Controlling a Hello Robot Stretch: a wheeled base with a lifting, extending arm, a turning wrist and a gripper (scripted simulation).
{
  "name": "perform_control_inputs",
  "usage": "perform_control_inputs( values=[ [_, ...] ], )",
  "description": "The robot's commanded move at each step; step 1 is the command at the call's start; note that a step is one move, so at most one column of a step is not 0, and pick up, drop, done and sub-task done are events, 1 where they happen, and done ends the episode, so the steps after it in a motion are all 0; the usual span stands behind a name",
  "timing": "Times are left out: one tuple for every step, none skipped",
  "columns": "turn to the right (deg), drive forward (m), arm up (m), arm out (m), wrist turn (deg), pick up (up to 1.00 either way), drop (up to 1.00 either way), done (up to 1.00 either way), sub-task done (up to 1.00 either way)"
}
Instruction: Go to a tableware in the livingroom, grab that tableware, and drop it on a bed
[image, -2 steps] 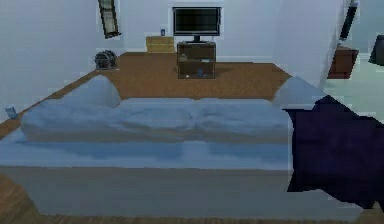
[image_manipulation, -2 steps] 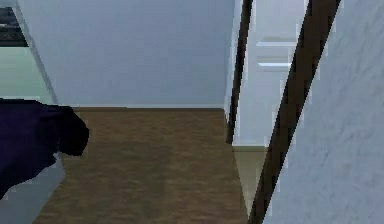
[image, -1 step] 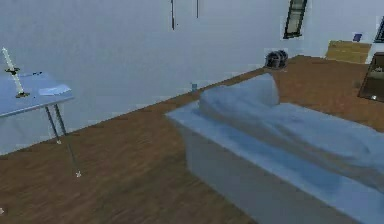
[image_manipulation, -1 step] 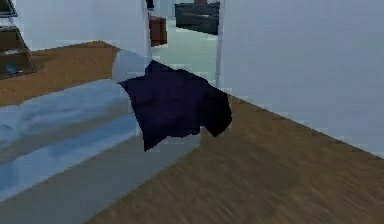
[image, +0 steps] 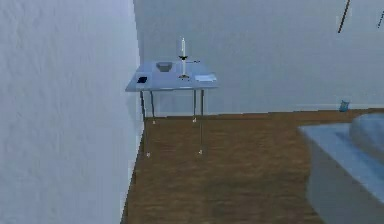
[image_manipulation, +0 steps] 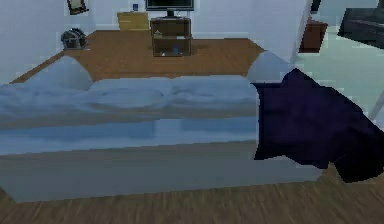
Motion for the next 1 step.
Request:
perform_control_inputs(
  values=[
    [0.0, 0.95, 0.00, 0.00, 0.0, 0.00, 0.00, 0.00, 0.00]
  ],
)
